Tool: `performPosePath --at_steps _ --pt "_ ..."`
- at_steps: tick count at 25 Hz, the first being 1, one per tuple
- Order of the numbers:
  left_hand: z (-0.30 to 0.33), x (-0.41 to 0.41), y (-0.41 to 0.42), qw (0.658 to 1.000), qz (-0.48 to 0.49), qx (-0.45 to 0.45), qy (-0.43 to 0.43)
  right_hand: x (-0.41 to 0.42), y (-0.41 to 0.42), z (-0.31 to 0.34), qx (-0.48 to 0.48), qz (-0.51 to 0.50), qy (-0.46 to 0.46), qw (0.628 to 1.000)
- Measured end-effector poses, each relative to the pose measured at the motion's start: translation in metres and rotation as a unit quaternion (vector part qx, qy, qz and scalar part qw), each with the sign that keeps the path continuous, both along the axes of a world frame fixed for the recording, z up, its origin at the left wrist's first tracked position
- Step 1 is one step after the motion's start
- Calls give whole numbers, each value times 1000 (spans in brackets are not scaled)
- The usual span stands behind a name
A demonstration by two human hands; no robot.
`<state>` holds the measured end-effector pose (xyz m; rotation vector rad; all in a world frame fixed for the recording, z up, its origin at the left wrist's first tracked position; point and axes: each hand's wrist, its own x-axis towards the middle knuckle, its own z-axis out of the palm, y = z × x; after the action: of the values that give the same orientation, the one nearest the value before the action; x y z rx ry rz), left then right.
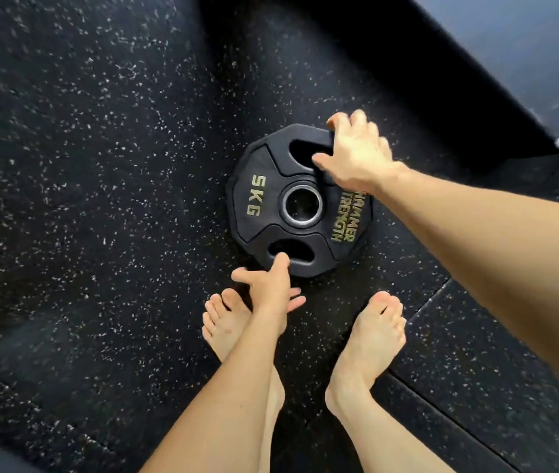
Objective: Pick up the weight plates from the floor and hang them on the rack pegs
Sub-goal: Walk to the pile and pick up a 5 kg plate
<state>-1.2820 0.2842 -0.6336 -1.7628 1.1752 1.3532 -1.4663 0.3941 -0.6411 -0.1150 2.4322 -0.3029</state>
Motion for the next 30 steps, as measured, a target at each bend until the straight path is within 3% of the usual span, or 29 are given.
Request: performPosePath --at_steps 6,10,12,15,18,22,26,30 --pt "-10 -21 27 991 115 -68 -7 -4 -8 -21 76 130 123 981" --pt "-3 -27 18 992 101 -73 -31 -15 -9 -9 92 206 105 969" --pt "1 -20 8 994 81 -58 -49 -5 -4 2 86 194 85 974" --pt "23 -5 -16 995 -40 -76 -48 51 14 31 101 139 -7 985" --pt "53 12 -43 984 -155 -71 -50 65 26 77 40 -13 -59 997" --pt "156 -6 -57 997 -56 -30 46 68 35 160 -36 -268 -137 953" --pt "274 -15 -65 986 -66 -59 143 86 43 278 -102 -341 -166 919" --pt "406 -19 -79 970 -1 -68 234 91 37 412 -171 -369 -168 898"
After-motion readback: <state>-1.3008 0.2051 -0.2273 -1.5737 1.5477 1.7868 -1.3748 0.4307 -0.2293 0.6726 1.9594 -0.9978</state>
